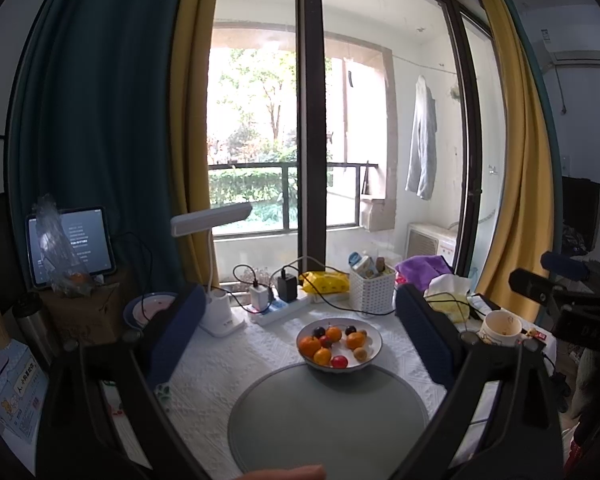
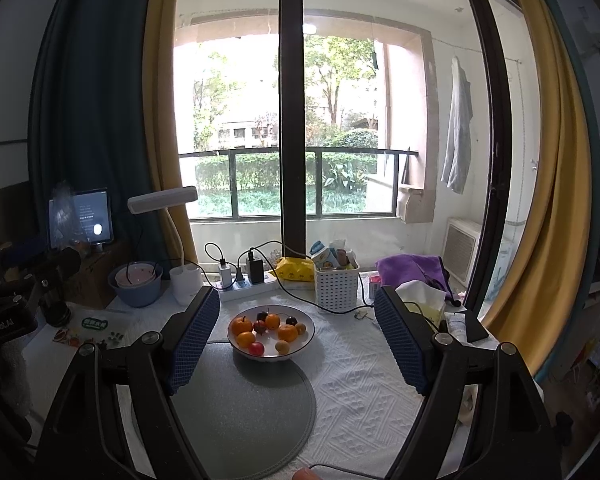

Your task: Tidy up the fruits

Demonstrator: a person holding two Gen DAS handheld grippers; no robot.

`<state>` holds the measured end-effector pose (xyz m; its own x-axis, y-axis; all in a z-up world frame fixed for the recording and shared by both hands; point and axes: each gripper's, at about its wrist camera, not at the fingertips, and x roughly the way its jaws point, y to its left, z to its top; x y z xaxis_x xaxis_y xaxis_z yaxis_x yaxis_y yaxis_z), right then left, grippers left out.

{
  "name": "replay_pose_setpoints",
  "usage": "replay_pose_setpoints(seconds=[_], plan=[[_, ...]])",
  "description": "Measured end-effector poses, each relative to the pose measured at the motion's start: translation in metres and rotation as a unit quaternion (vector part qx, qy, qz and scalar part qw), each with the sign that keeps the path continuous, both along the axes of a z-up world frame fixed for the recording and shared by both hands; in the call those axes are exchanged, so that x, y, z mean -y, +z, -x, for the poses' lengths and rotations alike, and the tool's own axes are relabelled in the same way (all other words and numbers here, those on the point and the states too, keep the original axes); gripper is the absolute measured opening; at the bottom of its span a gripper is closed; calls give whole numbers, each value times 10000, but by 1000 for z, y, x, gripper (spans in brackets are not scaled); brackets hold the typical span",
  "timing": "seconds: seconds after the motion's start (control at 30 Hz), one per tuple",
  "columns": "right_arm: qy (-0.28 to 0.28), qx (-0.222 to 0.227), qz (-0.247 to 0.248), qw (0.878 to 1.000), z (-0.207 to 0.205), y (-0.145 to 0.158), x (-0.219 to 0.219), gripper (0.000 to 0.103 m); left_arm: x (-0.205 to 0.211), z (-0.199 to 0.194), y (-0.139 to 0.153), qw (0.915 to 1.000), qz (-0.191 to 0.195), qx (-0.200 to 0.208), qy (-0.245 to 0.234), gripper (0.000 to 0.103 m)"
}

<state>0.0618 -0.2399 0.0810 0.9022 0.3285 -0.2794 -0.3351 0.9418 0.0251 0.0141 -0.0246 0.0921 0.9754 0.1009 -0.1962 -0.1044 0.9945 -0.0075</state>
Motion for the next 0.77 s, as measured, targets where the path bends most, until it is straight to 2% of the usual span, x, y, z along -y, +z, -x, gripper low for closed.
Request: replay_pose_setpoints(seconds=[0.77], plan=[[63, 0, 65, 10000, 0, 0, -1, 83, 4, 3, 2, 10000, 13, 75, -26, 97]])
